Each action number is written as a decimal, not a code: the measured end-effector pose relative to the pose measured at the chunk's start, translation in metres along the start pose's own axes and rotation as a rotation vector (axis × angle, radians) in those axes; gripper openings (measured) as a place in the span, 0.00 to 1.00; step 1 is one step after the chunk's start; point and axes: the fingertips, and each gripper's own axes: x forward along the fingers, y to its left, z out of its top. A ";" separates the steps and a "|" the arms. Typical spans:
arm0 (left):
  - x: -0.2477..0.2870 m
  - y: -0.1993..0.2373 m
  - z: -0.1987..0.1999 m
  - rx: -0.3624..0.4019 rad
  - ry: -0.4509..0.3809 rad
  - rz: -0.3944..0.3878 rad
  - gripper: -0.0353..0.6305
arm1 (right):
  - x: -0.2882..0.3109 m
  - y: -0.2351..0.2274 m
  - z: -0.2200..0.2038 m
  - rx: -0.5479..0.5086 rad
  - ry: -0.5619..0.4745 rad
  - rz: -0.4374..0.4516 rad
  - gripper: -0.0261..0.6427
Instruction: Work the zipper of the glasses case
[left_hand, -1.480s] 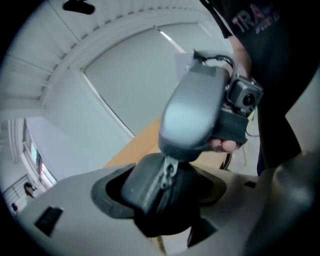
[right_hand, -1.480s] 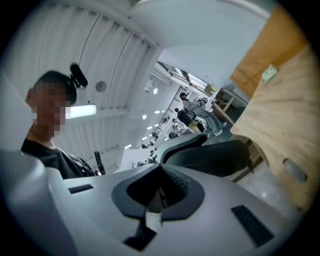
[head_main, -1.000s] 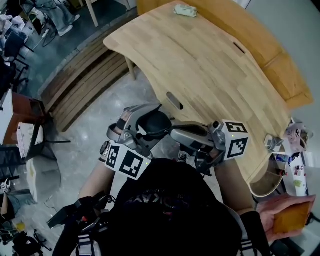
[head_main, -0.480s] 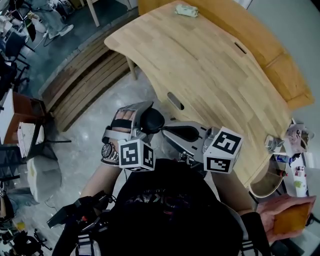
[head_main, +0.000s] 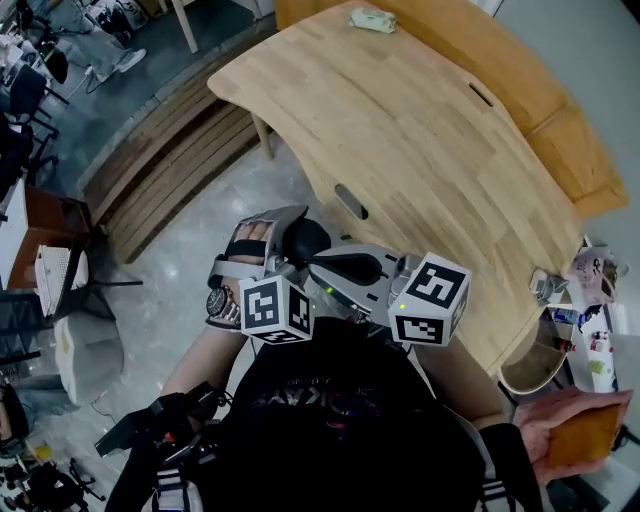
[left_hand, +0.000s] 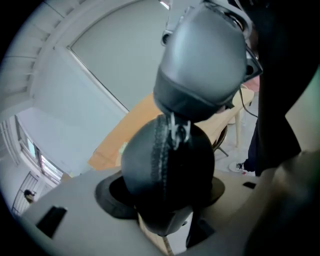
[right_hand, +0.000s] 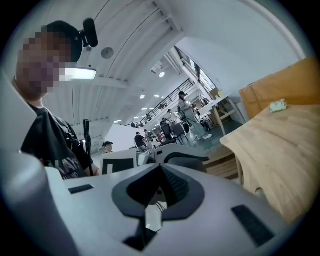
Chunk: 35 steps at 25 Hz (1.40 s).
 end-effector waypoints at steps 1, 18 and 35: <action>0.000 -0.001 0.001 -0.028 -0.016 -0.015 0.47 | 0.000 0.000 0.001 0.017 -0.017 0.014 0.06; -0.050 0.047 0.052 -1.181 -0.740 -0.488 0.47 | -0.079 -0.042 0.025 0.169 -0.335 -0.015 0.37; -0.067 0.043 0.086 -1.348 -0.906 -0.695 0.47 | -0.037 -0.019 -0.006 0.323 -0.214 0.159 0.48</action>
